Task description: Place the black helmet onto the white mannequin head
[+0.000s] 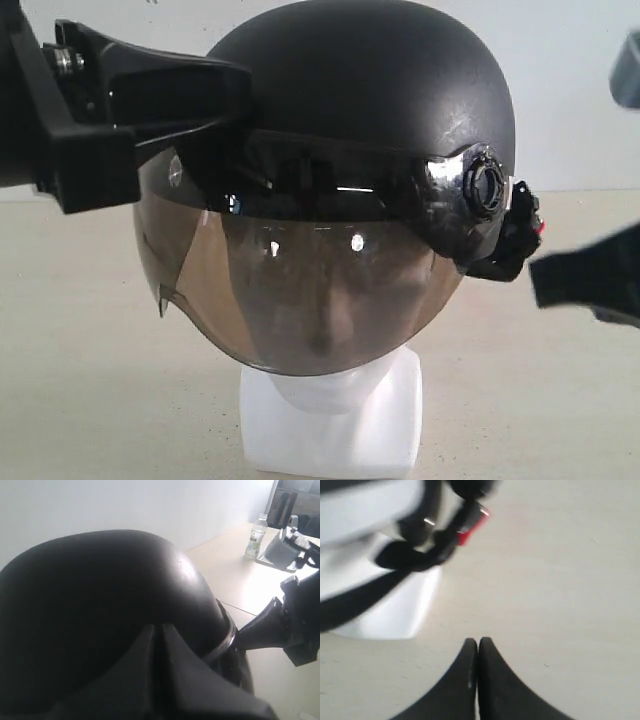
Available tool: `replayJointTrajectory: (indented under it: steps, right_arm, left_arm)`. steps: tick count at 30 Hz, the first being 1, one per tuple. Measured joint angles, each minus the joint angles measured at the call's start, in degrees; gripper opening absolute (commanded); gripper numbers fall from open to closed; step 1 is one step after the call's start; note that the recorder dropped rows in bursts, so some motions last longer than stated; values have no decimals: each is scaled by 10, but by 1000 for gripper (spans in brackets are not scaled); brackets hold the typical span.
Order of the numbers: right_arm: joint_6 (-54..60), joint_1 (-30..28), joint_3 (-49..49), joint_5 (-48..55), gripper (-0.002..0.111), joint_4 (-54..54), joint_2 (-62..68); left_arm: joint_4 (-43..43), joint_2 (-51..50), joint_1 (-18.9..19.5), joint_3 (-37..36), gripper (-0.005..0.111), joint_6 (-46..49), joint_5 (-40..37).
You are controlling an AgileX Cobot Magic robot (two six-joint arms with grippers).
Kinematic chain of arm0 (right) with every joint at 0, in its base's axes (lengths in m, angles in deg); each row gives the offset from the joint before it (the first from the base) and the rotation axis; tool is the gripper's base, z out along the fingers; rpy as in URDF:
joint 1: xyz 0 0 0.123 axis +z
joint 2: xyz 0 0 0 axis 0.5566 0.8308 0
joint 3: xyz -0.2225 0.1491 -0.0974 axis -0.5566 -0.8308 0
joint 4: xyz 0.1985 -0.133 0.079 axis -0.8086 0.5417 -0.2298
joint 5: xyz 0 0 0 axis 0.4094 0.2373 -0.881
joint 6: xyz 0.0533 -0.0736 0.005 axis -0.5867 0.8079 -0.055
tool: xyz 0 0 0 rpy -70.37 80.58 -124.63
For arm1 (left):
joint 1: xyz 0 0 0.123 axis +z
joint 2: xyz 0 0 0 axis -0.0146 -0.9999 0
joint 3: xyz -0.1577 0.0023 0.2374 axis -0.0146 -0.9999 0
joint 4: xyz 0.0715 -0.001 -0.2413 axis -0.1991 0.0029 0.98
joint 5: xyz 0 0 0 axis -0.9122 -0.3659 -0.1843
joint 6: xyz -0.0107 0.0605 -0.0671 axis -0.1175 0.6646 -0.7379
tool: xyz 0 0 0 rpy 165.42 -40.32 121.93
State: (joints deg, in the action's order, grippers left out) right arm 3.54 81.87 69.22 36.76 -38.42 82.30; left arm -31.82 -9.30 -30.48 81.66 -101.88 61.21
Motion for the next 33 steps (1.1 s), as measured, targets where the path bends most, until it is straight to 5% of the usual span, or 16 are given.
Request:
replayJointTrajectory:
  steps: [19,33]
  right_arm:
    - [-52,0,-5,34,0,164,-10]
    - [-76,0,19,-34,0,214,-12]
  left_arm:
    - [6,-1,0,-31,4,-14,104]
    - [0,29,0,88,4,-14,137]
